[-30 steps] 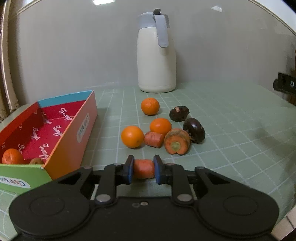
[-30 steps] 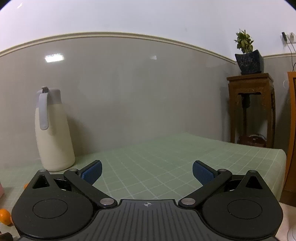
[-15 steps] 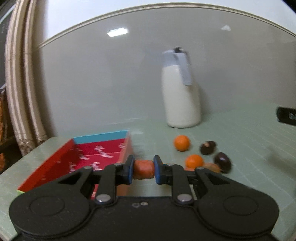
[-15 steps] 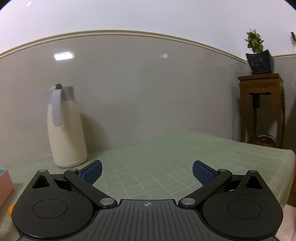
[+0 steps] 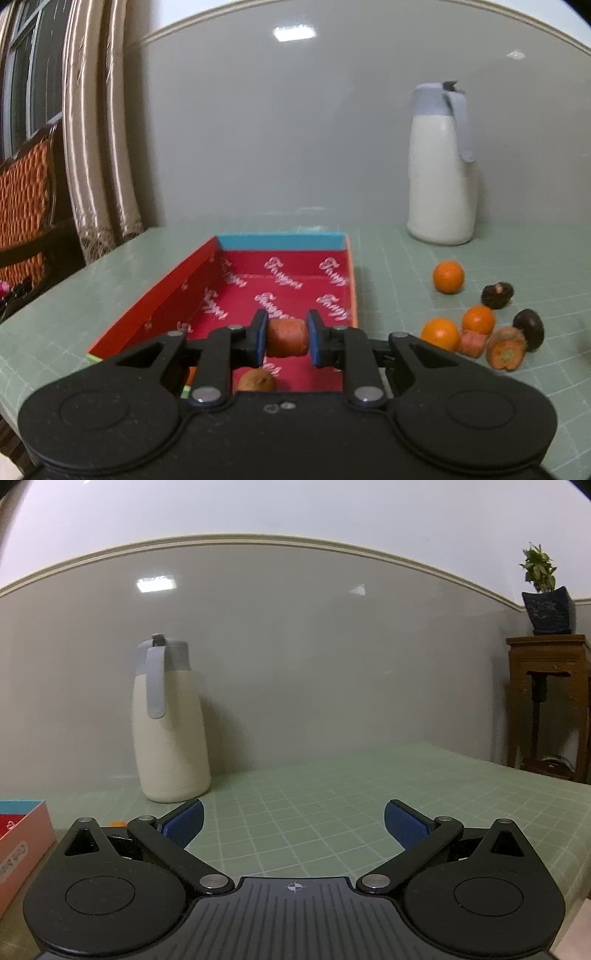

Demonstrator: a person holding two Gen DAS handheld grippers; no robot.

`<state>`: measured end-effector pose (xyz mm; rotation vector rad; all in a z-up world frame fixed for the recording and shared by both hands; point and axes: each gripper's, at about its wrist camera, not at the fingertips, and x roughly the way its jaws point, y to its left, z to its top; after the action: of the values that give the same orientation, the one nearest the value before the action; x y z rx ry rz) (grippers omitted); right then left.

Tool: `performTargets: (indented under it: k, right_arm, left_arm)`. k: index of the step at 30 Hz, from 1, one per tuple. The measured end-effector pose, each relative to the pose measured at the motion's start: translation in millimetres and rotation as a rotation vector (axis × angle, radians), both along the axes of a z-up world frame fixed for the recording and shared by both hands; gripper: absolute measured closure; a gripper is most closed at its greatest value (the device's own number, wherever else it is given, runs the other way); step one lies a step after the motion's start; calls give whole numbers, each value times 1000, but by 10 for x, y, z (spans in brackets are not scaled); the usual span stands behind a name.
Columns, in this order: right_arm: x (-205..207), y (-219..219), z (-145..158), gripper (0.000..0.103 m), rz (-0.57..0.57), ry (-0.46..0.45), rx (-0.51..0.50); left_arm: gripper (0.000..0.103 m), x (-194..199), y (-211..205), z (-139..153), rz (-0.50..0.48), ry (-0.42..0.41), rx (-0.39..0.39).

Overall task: Organize fruits
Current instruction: 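Carry the carrot piece with the left tool into the box and release, then grasp a dark chestnut with the right tool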

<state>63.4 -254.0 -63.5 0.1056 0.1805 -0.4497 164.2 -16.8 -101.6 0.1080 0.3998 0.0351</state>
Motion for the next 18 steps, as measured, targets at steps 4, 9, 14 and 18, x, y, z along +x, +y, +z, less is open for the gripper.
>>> performTargets:
  k: [4,9,14,18]
  right_arm:
    - [21,43,-19,0,36,8,4]
    - [41,78,-34,0,113,20,21]
    - [85,111,-40,0,170,40,52]
    - [120,133,-49,0,229,53,83]
  left_arm:
    - [76,9,60,-16,39,21,-7]
    - [31,-99,93,51,68,-44,-5]
    - [29,-117,119,84,84,-56,-1]
    - [24,-123,172,111,111,-72,-1]
